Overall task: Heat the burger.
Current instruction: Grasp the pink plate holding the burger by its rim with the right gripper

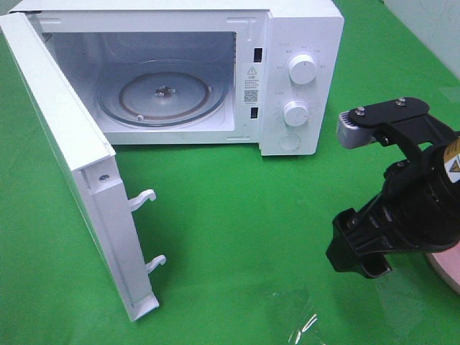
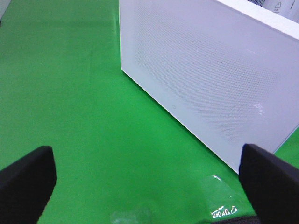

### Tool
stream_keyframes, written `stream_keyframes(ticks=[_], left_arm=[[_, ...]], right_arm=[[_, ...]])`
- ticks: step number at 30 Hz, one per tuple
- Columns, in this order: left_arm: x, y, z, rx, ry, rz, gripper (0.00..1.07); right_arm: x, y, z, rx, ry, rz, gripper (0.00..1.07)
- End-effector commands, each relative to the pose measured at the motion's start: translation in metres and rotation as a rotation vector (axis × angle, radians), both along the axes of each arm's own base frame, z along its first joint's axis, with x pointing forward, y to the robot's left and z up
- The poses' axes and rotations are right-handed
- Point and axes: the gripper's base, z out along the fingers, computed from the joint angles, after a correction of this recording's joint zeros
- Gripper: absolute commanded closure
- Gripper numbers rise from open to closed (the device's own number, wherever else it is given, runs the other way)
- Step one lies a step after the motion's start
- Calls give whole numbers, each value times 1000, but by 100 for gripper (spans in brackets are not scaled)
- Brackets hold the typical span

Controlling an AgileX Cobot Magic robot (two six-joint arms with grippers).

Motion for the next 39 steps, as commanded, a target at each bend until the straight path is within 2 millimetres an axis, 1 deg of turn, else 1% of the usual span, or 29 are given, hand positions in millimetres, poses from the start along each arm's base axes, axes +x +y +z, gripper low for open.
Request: stream_keyframes(ticks=[1, 2, 4, 5, 6, 7, 8, 9, 10, 11, 13, 14, 15, 16, 17, 19, 27, 29, 32, 33, 34, 36, 39], left_arm=[[-2, -1, 0, -16, -22, -3, 8], [-2, -1, 0, -16, -22, -3, 8], [-2, -1, 0, -16, -22, -3, 8], [-2, -1, 0, -16, -22, -3, 8], [-2, -1, 0, -16, -22, -3, 8], [-2, -1, 0, -16, -22, -3, 8], [-2, -1, 0, -16, -22, -3, 8], [-2, -1, 0, -16, -22, -3, 8], [-2, -1, 0, -16, -22, -3, 8], [-2, -1, 0, -16, -22, -3, 8], [-2, -1, 0, -16, -22, -3, 8], [-2, -1, 0, -16, -22, -3, 8], [-2, -1, 0, -16, -22, -3, 8], [-2, -1, 0, -16, -22, -3, 8], [-2, -1, 0, -16, -22, -3, 8], [-2, -1, 0, -16, -22, -3, 8], [-2, -1, 0, -16, -22, -3, 8], [-2, -1, 0, -16, -22, -3, 8], [-2, -1, 0, -16, -22, -3, 8], [-2, -1, 0, -16, -22, -3, 8], [-2, -1, 0, -16, -22, -3, 8], [-2, -1, 0, -16, -22, -3, 8], [-2, -1, 0, -16, -22, -3, 8]], right_arm=[[-2, -8, 1, -46, 23, -32, 19], [-1, -14, 0, -62, 48, -73, 20], [0, -18, 0, -70, 59, -93, 20], [2, -25, -1, -81, 70, -125, 20], [2, -25, -1, -81, 70, -125, 20], [5, -33, -1, -98, 72, -149, 21], [5, -33, -1, -98, 72, -149, 21], [9, -41, -1, -111, 68, -179, 22], [9, -41, -1, -111, 68, -179, 22], [12, -49, 0, -119, 65, -209, 22], [13, -52, 0, -122, 65, -217, 22], [16, -59, 0, -124, 64, -236, 23], [16, -59, 0, -124, 64, -236, 23], [18, -66, 0, -124, 62, -264, 23], [18, -66, 0, -124, 62, -264, 23], [22, -74, 0, -120, 47, -288, 24], [29, -85, 1, -107, 4, -329, 25], [35, -88, -7, -113, 22, -344, 25], [37, -88, -11, -117, 35, -342, 25], [41, -87, -18, -120, 48, -339, 26], [41, -87, -18, -120, 48, -339, 26], [50, -85, -34, -125, 75, -335, 27], [52, -85, -38, -126, 82, -335, 27]])
